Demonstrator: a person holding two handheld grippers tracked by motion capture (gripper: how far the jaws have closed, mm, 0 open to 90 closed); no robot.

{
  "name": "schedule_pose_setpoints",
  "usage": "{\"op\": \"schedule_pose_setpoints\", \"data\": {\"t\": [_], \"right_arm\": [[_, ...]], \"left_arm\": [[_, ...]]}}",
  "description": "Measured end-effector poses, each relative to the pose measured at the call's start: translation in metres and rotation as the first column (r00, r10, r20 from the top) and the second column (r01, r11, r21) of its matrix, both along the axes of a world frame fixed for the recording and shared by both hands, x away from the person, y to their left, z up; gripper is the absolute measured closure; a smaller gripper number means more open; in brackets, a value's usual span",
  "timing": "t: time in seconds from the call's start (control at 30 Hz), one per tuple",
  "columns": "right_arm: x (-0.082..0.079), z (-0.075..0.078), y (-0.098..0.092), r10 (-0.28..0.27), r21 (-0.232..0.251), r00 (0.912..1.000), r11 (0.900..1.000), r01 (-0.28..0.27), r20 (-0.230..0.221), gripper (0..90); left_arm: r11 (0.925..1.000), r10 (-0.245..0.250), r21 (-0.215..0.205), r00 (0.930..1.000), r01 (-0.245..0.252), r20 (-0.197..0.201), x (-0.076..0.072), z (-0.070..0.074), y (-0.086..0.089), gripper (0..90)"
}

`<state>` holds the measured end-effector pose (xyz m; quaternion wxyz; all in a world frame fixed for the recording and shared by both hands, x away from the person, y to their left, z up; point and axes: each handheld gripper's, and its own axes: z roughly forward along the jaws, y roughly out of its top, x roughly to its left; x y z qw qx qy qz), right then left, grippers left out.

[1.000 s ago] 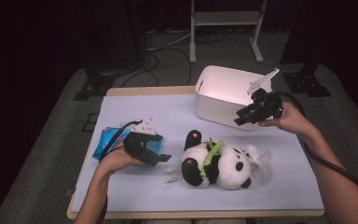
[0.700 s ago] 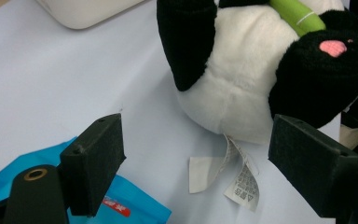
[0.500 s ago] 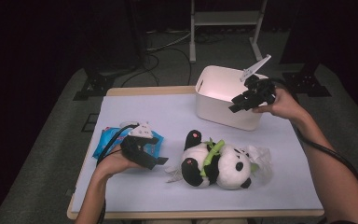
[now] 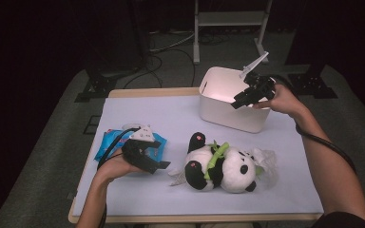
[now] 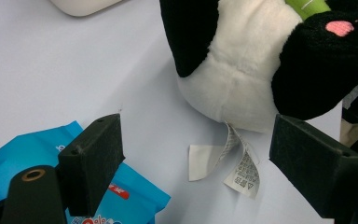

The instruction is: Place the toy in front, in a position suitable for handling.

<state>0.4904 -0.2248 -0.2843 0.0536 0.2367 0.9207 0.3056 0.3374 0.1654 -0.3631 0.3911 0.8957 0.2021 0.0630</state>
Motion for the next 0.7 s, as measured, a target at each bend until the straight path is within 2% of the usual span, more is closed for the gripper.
{"op": "schedule_pose_setpoints", "data": {"t": [0.27, 0.5, 0.67, 0.7], "right_arm": [[0.013, -0.01, 0.011, 0.006, -0.039, 0.9999, 0.999, -0.006, -0.011, 66.5], [0.017, -0.018, 0.019, 0.018, -0.066, 0.9997, 0.998, -0.019, -0.017, 72.6], [0.022, -0.023, 0.024, 0.005, -0.083, 0.9999, 0.997, -0.006, -0.017, 83.8], [0.022, -0.023, 0.024, 0.005, -0.083, 0.9999, 0.997, -0.006, -0.017, 83.8]], "left_arm": [[1.0, 0.002, -0.002, 1.0, -0.002, -0.006, 0.001, -0.001, 0.001, 16.6], [1.0, 0.003, -0.004, 1.0, -0.003, -0.006, 0.0, -0.001, 0.002, 16.5], [0.9999, 0.009, -0.006, 0.9999, -0.009, -0.011, 0.0, -0.002, 0.004, 16.5], [0.9999, 0.009, -0.006, 0.9999, -0.009, -0.011, 0.0, -0.002, 0.004, 16.5]]}}
